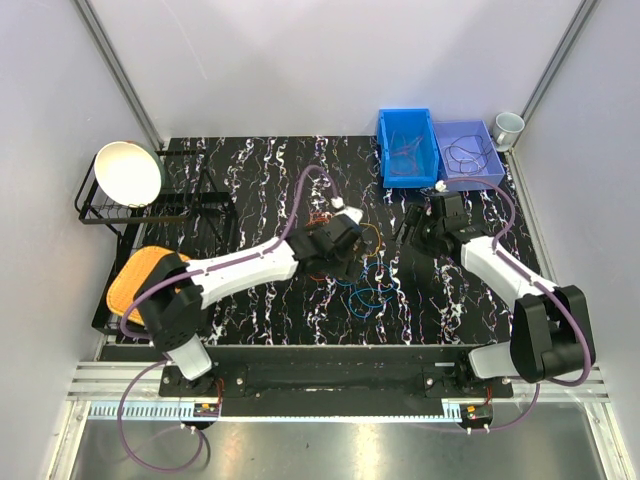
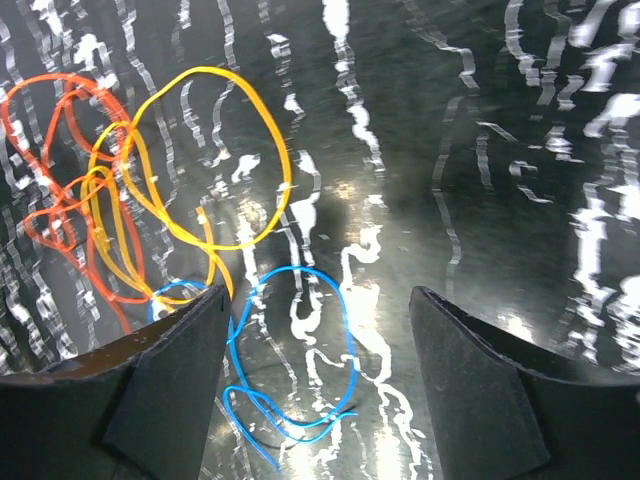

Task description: Untangle the cables

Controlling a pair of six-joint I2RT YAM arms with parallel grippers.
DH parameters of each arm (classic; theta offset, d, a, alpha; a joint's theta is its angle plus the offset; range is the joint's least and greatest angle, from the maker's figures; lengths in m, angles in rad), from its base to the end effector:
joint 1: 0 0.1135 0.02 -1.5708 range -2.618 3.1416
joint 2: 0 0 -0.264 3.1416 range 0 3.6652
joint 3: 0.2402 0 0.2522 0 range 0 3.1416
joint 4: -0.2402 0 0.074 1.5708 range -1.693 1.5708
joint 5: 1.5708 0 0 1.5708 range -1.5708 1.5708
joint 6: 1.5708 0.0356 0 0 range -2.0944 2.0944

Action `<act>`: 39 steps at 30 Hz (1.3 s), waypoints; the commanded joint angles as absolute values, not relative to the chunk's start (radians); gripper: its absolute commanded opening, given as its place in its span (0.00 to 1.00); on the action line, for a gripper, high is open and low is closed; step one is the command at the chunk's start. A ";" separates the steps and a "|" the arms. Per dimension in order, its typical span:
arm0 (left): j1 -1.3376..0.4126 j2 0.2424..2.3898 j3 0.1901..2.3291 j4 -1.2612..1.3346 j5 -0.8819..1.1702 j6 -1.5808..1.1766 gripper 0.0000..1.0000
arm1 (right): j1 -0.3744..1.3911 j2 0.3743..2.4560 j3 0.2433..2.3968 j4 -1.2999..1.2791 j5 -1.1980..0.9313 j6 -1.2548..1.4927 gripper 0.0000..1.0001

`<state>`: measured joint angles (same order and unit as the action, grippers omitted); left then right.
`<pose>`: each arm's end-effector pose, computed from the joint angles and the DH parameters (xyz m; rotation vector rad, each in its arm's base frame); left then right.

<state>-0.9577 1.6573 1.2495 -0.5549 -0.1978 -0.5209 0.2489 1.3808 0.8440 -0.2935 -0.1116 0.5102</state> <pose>0.2092 -0.2853 0.2451 0.4734 2.4979 -0.3509 0.2754 0.0741 0.2183 0.2666 2.4369 0.4796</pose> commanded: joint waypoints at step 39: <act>-1.078 1.999 1.379 -0.535 -0.267 -0.643 0.23 | 0.255 1.312 0.877 -0.374 0.006 0.482 0.82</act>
<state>-1.0737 1.9793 1.3594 -0.5545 -0.2417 -0.6315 0.2489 1.3315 0.8448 -0.3878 0.0067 0.5014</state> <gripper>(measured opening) 0.326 0.818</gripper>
